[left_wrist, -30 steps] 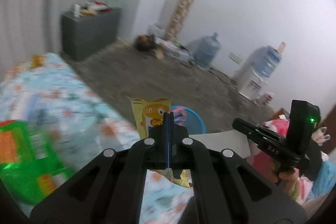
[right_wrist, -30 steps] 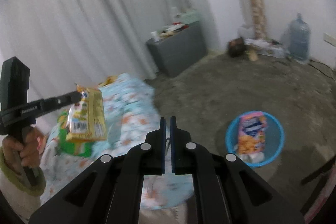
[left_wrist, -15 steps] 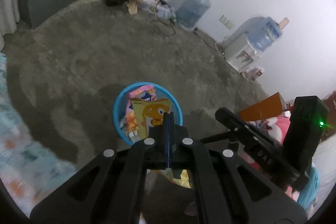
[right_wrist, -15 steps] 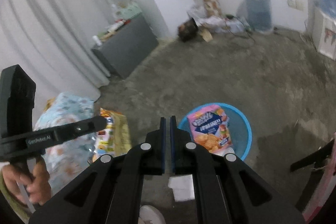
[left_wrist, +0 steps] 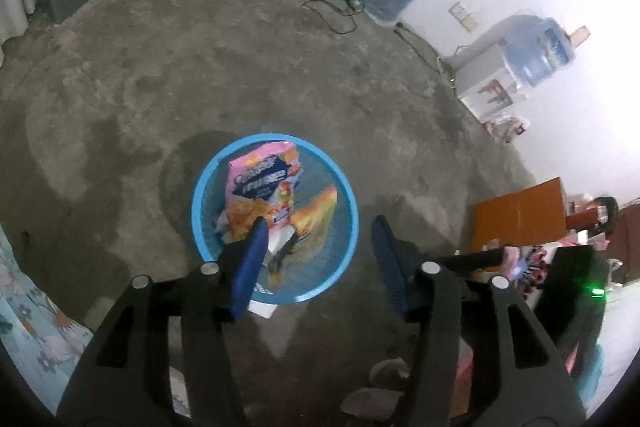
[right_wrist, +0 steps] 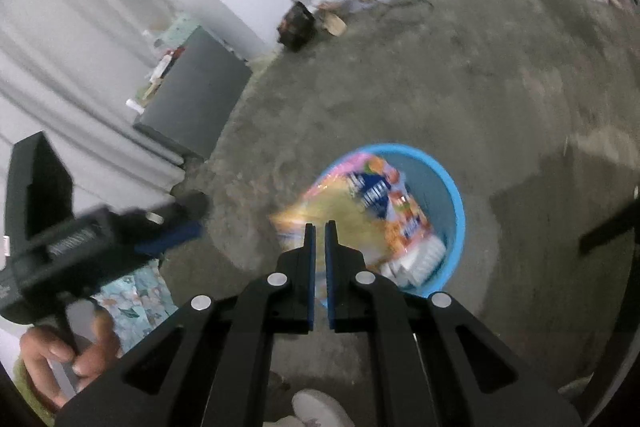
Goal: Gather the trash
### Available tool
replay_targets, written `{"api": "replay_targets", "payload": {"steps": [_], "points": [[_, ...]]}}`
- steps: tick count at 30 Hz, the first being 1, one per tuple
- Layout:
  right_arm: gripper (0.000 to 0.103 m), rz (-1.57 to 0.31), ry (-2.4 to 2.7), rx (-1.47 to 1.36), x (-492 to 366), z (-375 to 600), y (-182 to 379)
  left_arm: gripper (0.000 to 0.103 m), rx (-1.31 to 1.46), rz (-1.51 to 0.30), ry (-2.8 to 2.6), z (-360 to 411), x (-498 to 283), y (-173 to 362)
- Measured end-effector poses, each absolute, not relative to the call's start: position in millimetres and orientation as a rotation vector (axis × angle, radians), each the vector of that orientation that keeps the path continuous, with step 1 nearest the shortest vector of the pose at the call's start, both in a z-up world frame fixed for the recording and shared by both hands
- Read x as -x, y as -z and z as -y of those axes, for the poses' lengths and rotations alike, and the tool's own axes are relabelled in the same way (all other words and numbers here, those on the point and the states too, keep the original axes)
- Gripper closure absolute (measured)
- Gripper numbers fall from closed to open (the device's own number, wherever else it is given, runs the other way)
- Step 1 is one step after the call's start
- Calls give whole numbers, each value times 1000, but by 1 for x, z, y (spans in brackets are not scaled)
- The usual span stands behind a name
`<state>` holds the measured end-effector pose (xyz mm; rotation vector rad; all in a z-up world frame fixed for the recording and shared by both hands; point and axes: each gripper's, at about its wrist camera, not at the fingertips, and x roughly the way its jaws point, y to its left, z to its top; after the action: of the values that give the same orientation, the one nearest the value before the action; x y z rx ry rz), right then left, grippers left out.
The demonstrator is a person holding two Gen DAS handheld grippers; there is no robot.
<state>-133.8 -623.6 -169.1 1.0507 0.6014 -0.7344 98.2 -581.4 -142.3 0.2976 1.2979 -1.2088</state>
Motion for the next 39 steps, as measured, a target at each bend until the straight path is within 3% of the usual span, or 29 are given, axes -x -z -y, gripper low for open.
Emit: {"api": "replay_targets", "payload": {"steps": [4,8,13,17,21,26,30,35,39], "points": [[96,-637,734,-1058,145,615,191,44,-319,-1244,1220,564,-95,118],[85,-695,766,-1010,146,603,213,38,-307,-1165,1238,532,-92,75],[79,-808,672,-791,115,571,242,31,-280,-1077,1247,468,-93,17],[63,-935,516,-605,74,529,268,29,-264,-1062,1222,413,-99,-9],[54,-1135,368,-558,40,487,329,29,-255,-1036,1197,360,-104,-32],[41,-1375,375,-466,12,465,426,28,-203,-986,1128,290,-109,-52],[38,-1511,462,-435,-2,476,480,28,-148,-991,1034,237,-116,-56],[22,-1501,620,-478,-4,508,510,28,-98,-973,906,189,-121,-58],[19,-1535,645,-446,-7,516,533,28,-115,-969,814,164,-127,-53]]}}
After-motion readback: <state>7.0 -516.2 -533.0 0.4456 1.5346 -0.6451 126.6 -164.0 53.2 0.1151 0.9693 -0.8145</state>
